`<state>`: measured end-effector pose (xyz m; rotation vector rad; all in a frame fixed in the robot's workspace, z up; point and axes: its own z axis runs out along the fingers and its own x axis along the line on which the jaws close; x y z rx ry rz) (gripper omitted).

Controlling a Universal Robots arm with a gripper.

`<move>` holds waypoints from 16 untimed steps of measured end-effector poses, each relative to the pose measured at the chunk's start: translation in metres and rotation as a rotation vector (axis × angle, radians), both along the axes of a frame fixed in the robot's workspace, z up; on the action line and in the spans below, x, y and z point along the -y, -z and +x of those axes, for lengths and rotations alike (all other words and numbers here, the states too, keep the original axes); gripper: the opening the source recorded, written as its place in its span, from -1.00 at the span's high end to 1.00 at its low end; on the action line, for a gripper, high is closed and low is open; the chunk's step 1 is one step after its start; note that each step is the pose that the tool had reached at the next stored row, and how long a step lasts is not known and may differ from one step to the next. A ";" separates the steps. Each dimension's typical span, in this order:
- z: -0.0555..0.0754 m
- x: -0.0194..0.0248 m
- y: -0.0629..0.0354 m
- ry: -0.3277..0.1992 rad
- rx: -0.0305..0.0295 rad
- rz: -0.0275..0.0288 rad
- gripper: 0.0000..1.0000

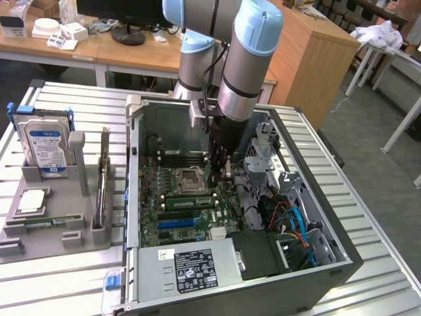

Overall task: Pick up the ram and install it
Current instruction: 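Press down the ram until it locks into place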

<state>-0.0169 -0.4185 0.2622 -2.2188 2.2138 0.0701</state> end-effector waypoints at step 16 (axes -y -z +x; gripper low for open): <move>0.013 0.0000 0.0028 0.000 -0.0018 0.0000 0.79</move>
